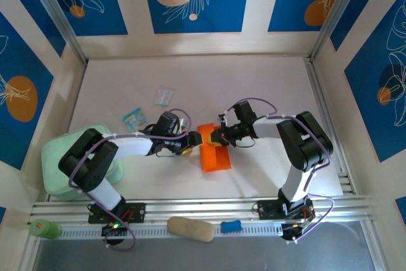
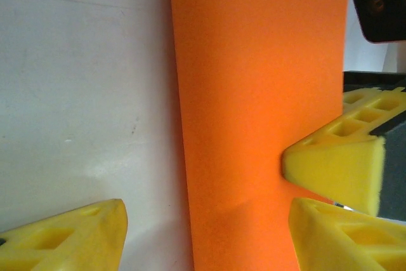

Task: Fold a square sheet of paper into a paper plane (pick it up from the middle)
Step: Fold the square sheet of paper in half at the center of the table.

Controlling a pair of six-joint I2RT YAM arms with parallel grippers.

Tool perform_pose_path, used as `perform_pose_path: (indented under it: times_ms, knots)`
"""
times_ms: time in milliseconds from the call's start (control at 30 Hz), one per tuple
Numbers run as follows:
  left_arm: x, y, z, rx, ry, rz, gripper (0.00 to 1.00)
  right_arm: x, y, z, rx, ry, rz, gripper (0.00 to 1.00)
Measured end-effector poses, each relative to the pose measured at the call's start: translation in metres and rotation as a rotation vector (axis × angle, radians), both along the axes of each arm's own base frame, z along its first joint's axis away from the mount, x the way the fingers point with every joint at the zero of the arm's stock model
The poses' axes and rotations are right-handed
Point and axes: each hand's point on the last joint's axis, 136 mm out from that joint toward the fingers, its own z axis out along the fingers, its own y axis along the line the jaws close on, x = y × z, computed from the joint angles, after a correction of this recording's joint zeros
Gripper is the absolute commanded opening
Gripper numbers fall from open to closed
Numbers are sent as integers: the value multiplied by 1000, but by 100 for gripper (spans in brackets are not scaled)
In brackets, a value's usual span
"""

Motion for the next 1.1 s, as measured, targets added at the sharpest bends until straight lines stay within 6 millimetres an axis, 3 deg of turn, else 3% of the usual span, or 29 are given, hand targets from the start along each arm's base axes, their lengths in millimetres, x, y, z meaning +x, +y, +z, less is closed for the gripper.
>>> perform_pose_path:
  times_ms: [667,1100]
  knots:
    - [6,-30,-8,4,23,-64,57,5,-21,-16,80,24,-70,6]
    - [8,-40,-13,24,26,-98,42,6,-24,-18,80,39,-90,14]
